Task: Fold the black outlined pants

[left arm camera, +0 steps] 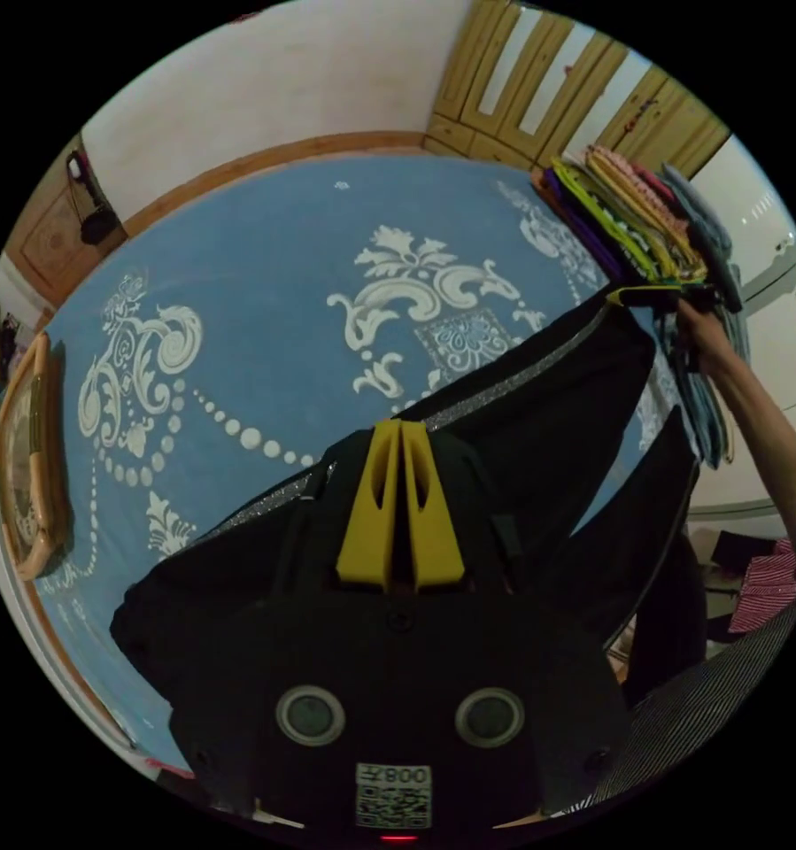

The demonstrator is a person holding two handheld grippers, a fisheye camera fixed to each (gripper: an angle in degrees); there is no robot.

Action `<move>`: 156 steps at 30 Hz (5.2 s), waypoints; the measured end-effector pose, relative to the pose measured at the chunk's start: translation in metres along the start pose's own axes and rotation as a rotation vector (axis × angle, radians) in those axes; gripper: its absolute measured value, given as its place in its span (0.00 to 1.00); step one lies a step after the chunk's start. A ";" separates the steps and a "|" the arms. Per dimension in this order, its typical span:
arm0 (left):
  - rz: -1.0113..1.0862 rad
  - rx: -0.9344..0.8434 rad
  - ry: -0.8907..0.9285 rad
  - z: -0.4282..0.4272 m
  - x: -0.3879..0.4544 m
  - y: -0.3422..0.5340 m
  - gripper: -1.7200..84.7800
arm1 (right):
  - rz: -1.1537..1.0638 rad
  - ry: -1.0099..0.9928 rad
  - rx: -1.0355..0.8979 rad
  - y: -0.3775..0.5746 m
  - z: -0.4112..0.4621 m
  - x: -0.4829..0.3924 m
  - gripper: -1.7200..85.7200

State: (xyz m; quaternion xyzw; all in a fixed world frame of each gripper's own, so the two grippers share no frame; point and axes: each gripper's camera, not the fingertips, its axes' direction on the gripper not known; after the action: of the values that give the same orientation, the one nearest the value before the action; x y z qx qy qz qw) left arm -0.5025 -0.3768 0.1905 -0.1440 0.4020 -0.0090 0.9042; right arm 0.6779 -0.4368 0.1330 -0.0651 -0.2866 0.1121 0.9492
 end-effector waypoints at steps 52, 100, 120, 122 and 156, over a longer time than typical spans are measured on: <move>-0.627 0.003 0.032 0.037 -0.119 0.380 0.14 | 0.347 -0.108 0.008 0.381 -0.016 0.182 0.06; 0.135 -0.110 0.118 0.255 0.070 0.244 0.06 | 0.255 0.002 0.033 0.296 0.097 0.222 0.07; 0.068 -0.045 0.246 0.238 0.075 0.292 0.06 | 0.209 0.031 0.050 0.340 0.150 0.149 0.02; 0.043 0.035 0.268 0.218 0.072 0.304 0.07 | 0.207 0.030 0.075 0.347 0.157 0.131 0.02; -0.435 -0.102 -0.063 -0.016 -0.032 0.599 0.03 | -0.358 0.162 -0.156 0.461 0.345 -0.247 0.02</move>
State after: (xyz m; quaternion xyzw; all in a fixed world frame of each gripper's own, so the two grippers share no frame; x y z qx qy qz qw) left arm -0.5955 0.1980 0.0434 -0.2729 0.3330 -0.1789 0.8847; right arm 0.2036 -0.0328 0.2011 -0.0954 -0.2239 -0.0864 0.9661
